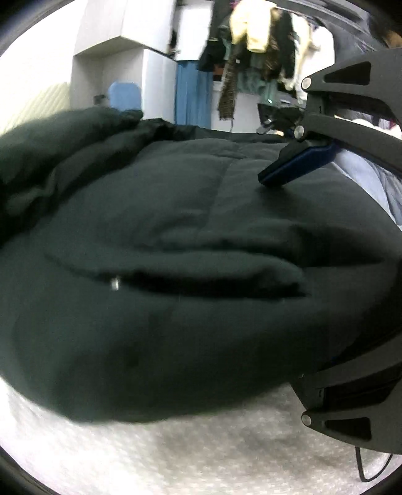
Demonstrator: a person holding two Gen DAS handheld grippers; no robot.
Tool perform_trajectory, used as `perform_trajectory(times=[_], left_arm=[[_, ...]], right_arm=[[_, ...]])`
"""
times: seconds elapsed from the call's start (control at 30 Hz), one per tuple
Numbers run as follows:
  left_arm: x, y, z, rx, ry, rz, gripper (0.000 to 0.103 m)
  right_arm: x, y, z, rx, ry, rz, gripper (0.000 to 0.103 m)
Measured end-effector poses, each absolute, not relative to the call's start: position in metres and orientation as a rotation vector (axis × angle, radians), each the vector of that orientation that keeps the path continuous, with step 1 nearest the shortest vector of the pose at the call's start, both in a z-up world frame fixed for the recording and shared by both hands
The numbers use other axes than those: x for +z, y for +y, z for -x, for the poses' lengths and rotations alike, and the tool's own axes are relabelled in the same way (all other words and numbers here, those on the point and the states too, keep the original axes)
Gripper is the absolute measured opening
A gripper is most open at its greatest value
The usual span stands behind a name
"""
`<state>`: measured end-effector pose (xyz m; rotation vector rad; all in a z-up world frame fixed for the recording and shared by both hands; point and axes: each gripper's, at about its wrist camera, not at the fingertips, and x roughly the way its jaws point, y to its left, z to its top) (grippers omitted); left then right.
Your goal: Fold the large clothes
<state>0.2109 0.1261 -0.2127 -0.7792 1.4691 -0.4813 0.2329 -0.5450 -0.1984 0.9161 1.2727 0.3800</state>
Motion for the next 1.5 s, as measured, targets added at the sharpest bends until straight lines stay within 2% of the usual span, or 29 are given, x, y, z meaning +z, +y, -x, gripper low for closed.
perform_trajectory(times=[0.07,0.1,0.17,0.3,0.33,0.4,0.43,0.5,0.53,0.6,0.77,1.2,1.5], left_arm=[[-0.206,0.125,-0.209,-0.479,1.457,0.748,0.084],[-0.205,0.126,-0.207,-0.478,1.445,0.738,0.080],[-0.212,0.128,-0.207,-0.468,1.421,0.735,0.070],[-0.211,0.140,-0.204,-0.452,1.374,0.754,0.050],[-0.211,0.138,-0.204,-0.442,1.368,0.754,0.048],[-0.210,0.141,-0.202,-0.432,1.349,0.768,0.035],[-0.209,0.144,-0.201,-0.428,1.340,0.773,0.032],[-0.205,0.145,-0.201,-0.420,1.316,0.783,0.019],[-0.201,0.146,-0.199,-0.419,1.293,0.785,0.017],[-0.190,0.147,-0.194,-0.430,1.249,0.776,0.012],[-0.155,0.158,-0.176,-0.468,1.142,0.785,0.008],[-0.038,0.212,-0.104,-0.550,1.016,0.761,0.007],[0.024,0.227,-0.021,-0.581,1.038,0.677,0.008]], right_arm=[[-0.197,-0.542,-0.234,0.395,1.269,-0.903,0.093],[-0.196,-0.541,-0.236,0.412,1.260,-0.912,0.091],[-0.193,-0.539,-0.238,0.435,1.239,-0.923,0.075],[-0.189,-0.536,-0.239,0.456,1.225,-0.903,0.054],[-0.190,-0.535,-0.240,0.463,1.229,-0.901,0.047],[-0.191,-0.536,-0.239,0.461,1.229,-0.893,0.033],[-0.189,-0.536,-0.238,0.460,1.220,-0.887,0.022],[-0.181,-0.538,-0.237,0.474,1.180,-0.873,0.015],[-0.176,-0.538,-0.236,0.476,1.158,-0.862,0.012],[-0.159,-0.540,-0.232,0.495,1.086,-0.842,0.010],[-0.125,-0.547,-0.224,0.519,0.996,-0.816,0.007],[-0.011,-0.567,-0.154,0.690,0.803,-0.786,0.007],[0.029,-0.566,-0.060,0.738,0.775,-0.757,0.007]])
